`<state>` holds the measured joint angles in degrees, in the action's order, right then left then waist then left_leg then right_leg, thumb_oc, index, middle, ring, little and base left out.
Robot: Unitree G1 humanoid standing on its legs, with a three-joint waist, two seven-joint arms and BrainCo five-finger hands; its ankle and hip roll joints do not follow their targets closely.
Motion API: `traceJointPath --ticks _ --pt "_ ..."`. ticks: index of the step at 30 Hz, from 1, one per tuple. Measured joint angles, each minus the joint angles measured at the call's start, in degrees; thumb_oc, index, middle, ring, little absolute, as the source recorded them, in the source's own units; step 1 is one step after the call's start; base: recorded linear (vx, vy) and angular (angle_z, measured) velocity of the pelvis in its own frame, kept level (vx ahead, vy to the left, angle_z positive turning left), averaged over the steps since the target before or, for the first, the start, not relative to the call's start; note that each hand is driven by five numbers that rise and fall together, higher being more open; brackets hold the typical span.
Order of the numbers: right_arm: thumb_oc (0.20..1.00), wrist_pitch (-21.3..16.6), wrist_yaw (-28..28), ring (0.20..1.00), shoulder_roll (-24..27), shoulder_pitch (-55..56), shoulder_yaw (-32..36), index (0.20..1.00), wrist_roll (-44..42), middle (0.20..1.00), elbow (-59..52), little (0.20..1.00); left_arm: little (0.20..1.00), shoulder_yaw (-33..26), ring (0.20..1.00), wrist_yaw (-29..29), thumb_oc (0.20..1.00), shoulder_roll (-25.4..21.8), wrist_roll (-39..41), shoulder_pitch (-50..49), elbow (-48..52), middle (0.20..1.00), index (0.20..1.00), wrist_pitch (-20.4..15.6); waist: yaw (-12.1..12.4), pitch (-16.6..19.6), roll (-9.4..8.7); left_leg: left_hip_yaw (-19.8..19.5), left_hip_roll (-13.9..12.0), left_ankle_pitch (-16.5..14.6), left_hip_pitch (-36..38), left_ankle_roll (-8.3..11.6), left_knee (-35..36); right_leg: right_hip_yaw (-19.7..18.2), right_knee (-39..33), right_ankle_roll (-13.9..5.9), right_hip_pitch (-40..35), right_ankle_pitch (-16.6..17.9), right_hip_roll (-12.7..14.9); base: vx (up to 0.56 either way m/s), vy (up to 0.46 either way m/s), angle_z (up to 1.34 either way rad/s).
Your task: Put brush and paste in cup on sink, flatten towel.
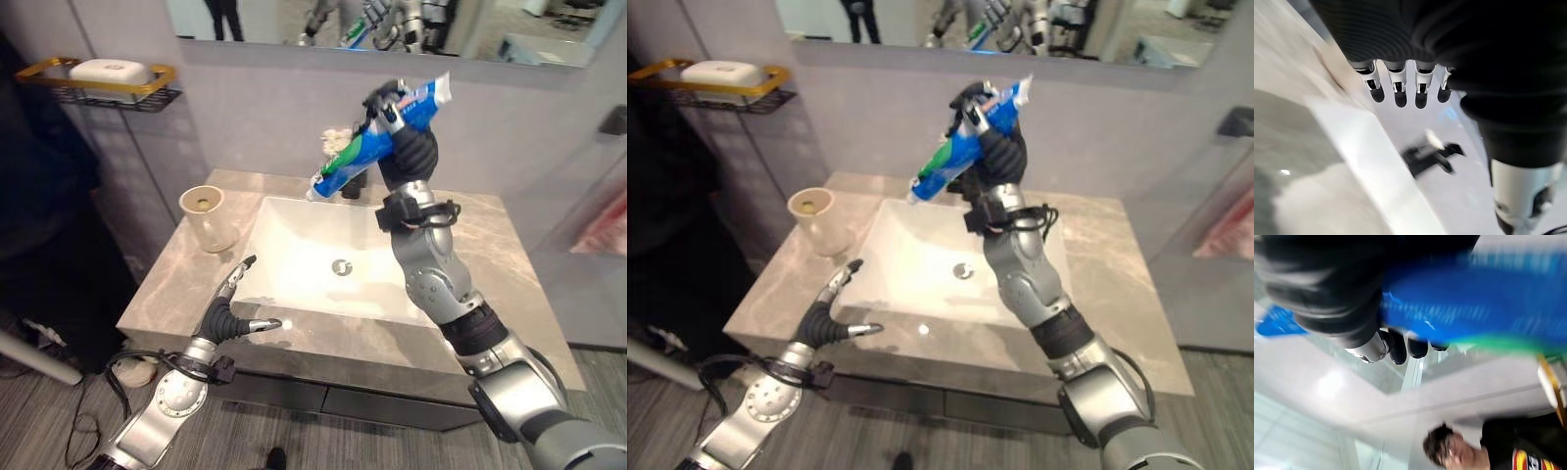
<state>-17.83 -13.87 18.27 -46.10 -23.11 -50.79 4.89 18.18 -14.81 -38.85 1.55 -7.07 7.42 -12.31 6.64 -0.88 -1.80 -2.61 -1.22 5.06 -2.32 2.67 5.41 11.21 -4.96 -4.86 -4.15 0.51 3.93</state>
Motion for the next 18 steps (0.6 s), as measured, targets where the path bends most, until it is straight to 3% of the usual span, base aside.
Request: traceJointPath --ticks 3,6,10,18 --pt "0.200 0.0 -1.8 0.200 -0.8 -6.4 -0.4 0.200 2.3 0.200 3.9 0.200 1.000 -0.2 1.000 1.3 1.000 -3.8 0.8 -1.3 -0.7 1.000 1.000 0.1 1.9 -0.1 -0.11 -2.0 0.2 0.2 -1.2 0.39 0.0 2.3 0.0 0.01 0.1 -0.4 -0.1 0.00 0.006 0.36" --pt "0.200 0.0 -2.5 0.200 -0.8 -10.7 -0.5 0.200 5.0 0.200 5.2 0.200 1.000 -1.6 1.000 2.5 1.000 -4.3 2.2 -3.4 -1.6 1.000 1.000 0.0 5.2 -0.4 -0.57 -4.1 0.8 0.8 -2.1 0.34 0.0 4.1 0.0 -0.10 0.1 -0.8 0.1 -0.02 0.013 0.37" --pt "0.200 0.0 -3.8 0.200 0.5 -14.1 -0.5 0.200 8.9 0.200 6.5 0.200 1.000 -2.8 1.000 3.6 1.000 -7.3 4.3 -4.5 -2.1 1.000 1.000 -1.0 6.7 -0.9 -1.45 -7.1 1.6 1.4 -3.6 0.34 0.0 7.1 0.0 -0.47 0.1 -1.5 0.3 -0.01 0.006 0.42" --pt "0.200 0.6 -5.0 0.200 2.8 -16.2 -0.5 0.200 13.6 0.200 9.2 0.200 1.000 -5.9 1.000 7.0 1.000 -7.1 12.1 -8.1 -4.6 1.000 1.000 0.2 10.0 -3.5 -3.50 -11.0 2.5 1.8 -6.7 0.88 0.0 11.2 0.0 -0.66 1.5 -2.1 0.6 0.00 0.002 0.27"
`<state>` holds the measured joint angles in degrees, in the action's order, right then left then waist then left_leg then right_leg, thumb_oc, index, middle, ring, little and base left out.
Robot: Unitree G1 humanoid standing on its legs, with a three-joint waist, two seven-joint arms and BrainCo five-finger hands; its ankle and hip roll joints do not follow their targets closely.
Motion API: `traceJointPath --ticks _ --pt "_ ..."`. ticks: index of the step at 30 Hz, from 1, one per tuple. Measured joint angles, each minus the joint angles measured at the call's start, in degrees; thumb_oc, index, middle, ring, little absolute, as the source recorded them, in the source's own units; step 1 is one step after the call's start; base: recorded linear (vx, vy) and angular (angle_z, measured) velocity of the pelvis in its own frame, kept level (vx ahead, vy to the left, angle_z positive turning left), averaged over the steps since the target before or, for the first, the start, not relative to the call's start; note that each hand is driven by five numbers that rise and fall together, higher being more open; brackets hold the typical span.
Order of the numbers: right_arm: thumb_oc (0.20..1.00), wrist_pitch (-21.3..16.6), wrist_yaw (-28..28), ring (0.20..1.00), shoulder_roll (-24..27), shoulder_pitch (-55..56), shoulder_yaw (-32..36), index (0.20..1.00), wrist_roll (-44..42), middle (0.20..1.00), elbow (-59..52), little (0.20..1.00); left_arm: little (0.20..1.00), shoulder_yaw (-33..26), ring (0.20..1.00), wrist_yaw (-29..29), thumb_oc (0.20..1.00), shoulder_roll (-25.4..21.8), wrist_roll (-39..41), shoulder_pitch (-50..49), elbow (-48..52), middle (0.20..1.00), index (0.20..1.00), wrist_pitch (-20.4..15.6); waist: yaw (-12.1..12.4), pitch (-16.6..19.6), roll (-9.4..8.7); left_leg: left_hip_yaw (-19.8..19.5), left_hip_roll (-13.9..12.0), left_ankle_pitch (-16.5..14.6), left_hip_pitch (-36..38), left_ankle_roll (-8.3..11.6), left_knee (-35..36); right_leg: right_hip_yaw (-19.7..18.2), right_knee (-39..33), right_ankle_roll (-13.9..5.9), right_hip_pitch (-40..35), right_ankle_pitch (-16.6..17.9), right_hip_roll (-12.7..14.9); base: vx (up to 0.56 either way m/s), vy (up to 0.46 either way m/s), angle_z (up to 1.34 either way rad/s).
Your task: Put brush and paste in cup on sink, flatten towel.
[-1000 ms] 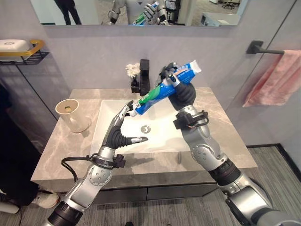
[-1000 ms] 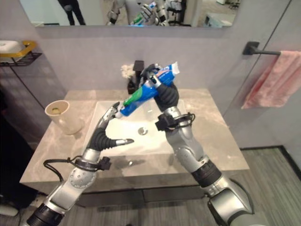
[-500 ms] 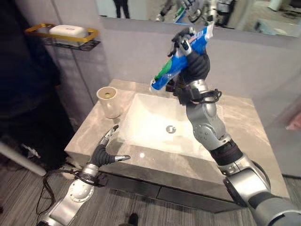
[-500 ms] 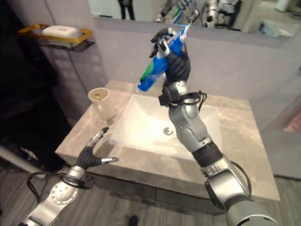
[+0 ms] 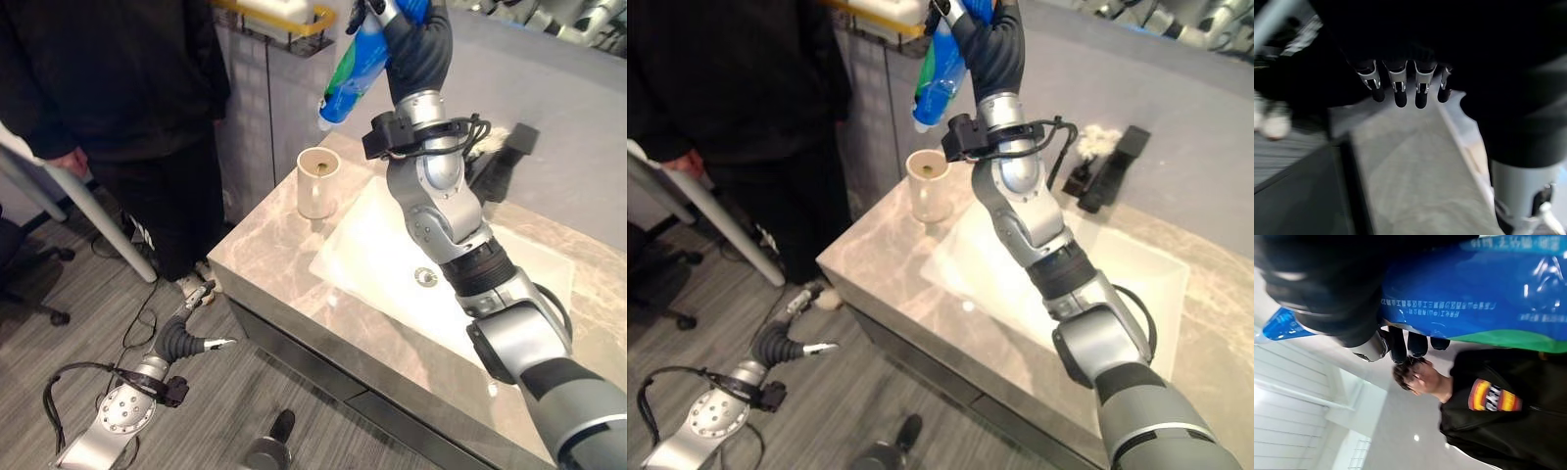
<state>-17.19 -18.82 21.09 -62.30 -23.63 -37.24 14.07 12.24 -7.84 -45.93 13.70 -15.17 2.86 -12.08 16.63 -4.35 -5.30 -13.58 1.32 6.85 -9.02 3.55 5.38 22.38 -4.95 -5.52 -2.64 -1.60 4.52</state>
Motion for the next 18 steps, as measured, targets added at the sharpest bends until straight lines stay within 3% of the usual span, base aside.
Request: traceJointPath --ticks 8,18 --pt "0.200 1.3 -1.0 0.200 0.0 -0.4 0.0 0.200 2.3 0.200 3.8 0.200 1.000 -0.8 1.000 2.1 1.000 1.5 6.1 -0.6 -2.3 1.000 1.000 0.7 0.4 -1.8 -0.01 0.1 0.8 0.3 -1.2 -0.33 0.0 0.1 0.0 -0.45 1.2 -0.2 0.8 0.00 0.002 0.02" --pt "0.200 2.4 -1.0 0.200 -0.5 -0.6 -0.1 0.200 2.2 0.200 6.4 0.200 1.000 -0.8 1.000 2.5 1.000 3.0 6.7 0.7 -4.4 1.000 1.000 1.2 0.8 -2.6 -0.07 0.1 1.0 0.3 -2.8 -0.36 0.0 0.1 0.0 -0.66 2.8 -0.3 1.0 0.01 0.001 0.00"
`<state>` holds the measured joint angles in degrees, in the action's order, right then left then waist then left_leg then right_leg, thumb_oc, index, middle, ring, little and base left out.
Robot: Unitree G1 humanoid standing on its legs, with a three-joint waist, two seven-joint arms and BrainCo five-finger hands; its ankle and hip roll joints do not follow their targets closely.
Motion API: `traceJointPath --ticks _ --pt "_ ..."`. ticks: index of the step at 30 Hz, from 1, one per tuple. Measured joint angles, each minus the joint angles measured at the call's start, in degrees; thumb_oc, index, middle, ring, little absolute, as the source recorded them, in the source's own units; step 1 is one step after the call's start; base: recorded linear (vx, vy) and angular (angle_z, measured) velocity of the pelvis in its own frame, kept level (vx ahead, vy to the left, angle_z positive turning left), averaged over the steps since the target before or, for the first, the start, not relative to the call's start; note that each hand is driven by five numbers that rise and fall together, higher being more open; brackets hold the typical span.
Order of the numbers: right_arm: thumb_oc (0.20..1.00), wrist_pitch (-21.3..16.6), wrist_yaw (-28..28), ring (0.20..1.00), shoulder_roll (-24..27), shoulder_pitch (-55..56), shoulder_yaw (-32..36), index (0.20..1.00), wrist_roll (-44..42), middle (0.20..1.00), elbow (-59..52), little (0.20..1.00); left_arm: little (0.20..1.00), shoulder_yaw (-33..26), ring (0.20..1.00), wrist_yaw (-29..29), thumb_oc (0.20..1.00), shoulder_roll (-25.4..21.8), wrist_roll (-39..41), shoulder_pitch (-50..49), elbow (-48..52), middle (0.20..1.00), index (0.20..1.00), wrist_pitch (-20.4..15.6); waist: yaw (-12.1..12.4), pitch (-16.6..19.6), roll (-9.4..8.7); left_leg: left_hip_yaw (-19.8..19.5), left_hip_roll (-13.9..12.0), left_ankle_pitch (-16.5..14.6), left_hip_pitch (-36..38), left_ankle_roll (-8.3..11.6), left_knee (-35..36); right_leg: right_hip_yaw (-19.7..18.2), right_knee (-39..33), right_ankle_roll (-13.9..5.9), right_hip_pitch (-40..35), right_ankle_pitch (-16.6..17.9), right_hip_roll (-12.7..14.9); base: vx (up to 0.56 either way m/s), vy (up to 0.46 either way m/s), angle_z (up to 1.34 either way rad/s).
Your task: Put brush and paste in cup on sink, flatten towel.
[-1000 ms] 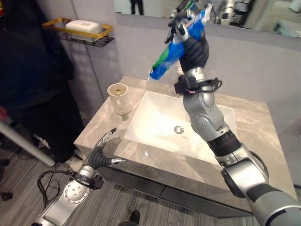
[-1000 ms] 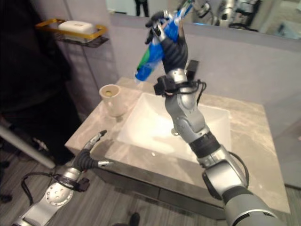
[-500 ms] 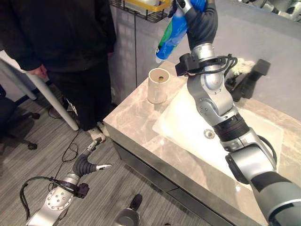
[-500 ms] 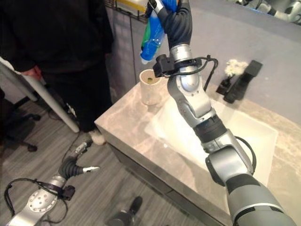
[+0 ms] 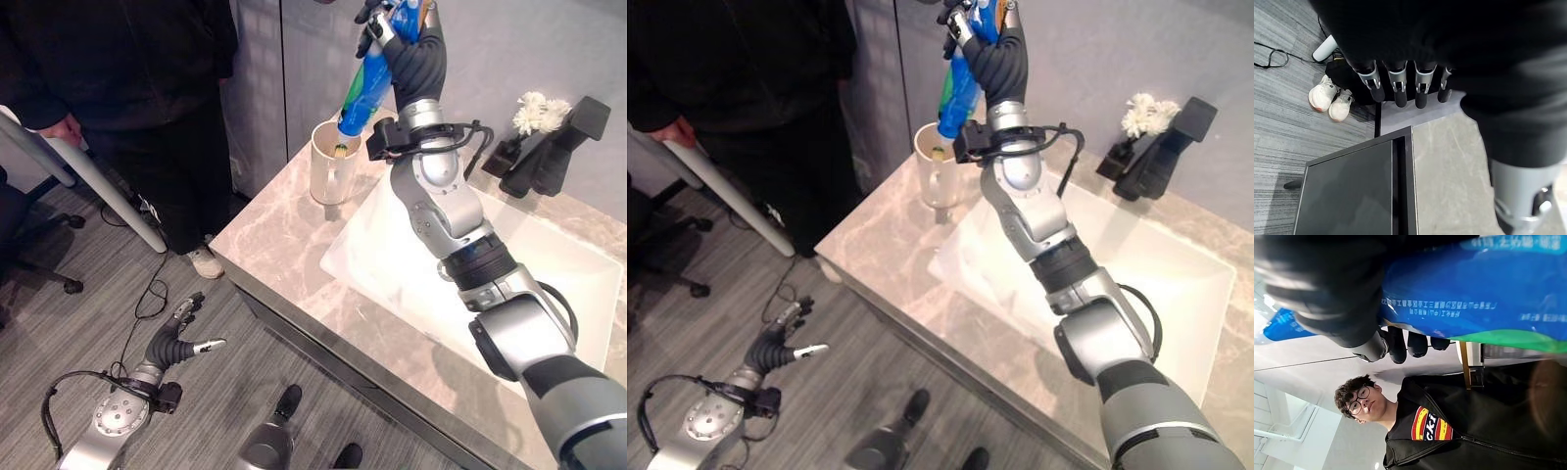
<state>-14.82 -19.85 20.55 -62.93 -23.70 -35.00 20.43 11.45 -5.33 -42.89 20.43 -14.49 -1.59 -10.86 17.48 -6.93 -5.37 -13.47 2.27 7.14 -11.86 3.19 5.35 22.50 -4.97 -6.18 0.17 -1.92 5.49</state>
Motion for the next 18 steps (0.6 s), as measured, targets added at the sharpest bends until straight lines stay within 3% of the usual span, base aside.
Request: traceJointPath --ticks 18 --pt "0.200 0.0 0.1 0.200 0.0 0.0 0.0 0.200 0.0 0.200 0.5 0.200 1.000 0.0 1.000 -0.1 1.000 0.6 0.0 0.8 0.0 1.000 1.000 1.1 0.7 -0.1 -0.04 -0.1 0.0 0.0 -0.3 0.01 0.0 0.0 0.0 -0.04 0.3 0.0 0.0 0.00 0.000 0.00"
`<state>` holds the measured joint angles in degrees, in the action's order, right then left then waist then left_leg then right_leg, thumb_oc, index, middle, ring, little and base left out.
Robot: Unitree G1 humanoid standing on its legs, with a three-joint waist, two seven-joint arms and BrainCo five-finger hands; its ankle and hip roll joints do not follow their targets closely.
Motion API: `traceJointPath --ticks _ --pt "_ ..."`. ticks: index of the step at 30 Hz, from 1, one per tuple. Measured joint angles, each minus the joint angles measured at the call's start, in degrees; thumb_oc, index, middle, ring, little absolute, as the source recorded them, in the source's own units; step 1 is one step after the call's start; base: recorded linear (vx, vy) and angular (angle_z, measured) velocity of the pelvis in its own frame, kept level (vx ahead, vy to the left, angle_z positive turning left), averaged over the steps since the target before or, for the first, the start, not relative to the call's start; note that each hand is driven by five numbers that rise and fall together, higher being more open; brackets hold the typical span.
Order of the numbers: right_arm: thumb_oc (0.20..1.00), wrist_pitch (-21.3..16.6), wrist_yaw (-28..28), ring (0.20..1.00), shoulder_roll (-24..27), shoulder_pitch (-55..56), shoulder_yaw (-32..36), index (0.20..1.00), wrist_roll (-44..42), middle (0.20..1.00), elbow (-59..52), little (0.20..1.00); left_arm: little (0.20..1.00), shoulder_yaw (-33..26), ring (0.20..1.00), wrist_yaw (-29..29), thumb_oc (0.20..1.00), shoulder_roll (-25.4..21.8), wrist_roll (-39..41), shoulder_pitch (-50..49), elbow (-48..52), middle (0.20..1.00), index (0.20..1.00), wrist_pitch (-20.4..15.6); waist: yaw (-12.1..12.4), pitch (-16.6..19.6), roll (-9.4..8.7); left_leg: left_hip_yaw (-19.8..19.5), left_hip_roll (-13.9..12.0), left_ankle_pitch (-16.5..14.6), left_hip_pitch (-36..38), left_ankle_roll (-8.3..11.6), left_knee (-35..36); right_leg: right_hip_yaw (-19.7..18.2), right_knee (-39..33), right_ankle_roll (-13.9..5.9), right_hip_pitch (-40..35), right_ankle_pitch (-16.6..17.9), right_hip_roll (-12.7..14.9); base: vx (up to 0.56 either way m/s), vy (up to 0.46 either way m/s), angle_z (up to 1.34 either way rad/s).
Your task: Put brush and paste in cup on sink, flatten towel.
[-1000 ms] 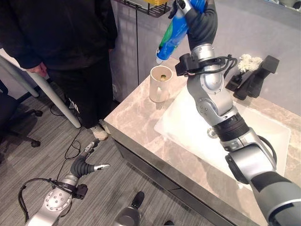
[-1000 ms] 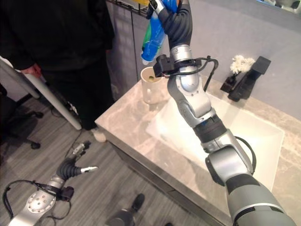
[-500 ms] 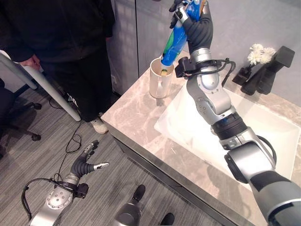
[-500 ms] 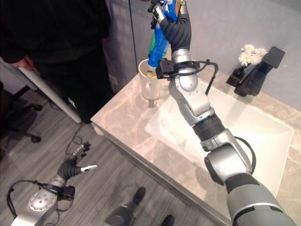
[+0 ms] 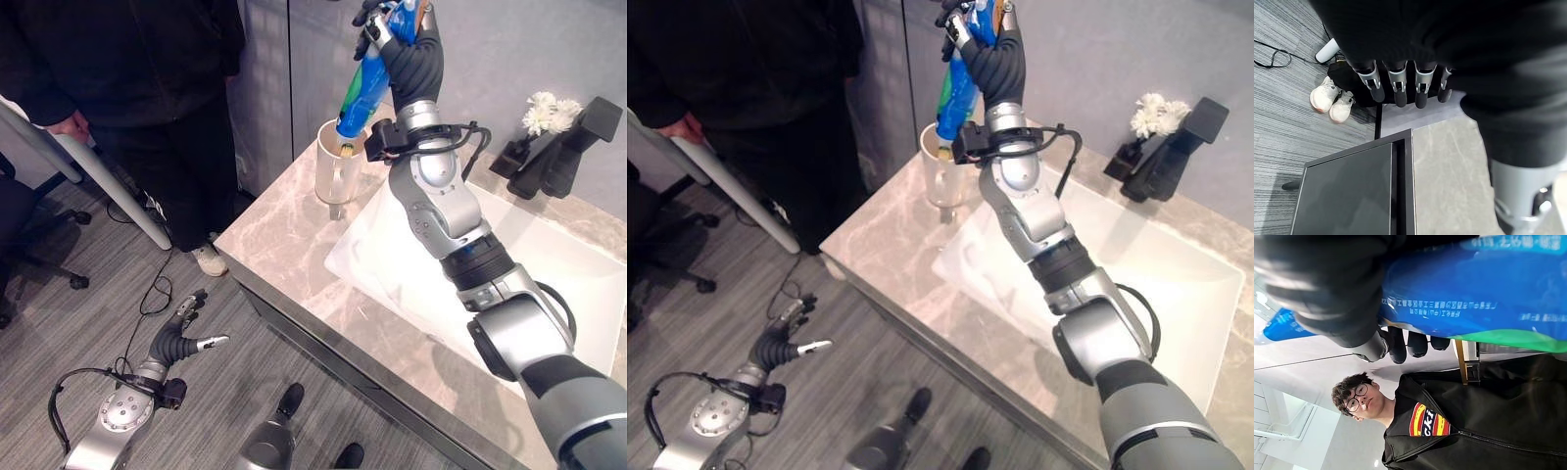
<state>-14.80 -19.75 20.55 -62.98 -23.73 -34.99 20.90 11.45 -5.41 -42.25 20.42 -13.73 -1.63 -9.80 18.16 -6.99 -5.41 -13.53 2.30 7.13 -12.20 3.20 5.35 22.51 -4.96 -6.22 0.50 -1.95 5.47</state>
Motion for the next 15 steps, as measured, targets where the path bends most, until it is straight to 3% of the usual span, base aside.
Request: traceJointPath --ticks 15 --pt "0.200 1.0 0.0 0.200 0.0 -0.1 -0.5 0.200 0.3 0.200 1.0 0.200 1.000 0.0 1.000 -0.4 1.000 0.2 0.0 0.0 -1.6 1.000 1.000 0.0 0.0 -0.3 -0.70 -0.1 0.0 0.0 -0.9 -0.03 0.0 0.0 0.0 -0.01 0.8 0.0 -0.1 0.00 0.000 0.00"
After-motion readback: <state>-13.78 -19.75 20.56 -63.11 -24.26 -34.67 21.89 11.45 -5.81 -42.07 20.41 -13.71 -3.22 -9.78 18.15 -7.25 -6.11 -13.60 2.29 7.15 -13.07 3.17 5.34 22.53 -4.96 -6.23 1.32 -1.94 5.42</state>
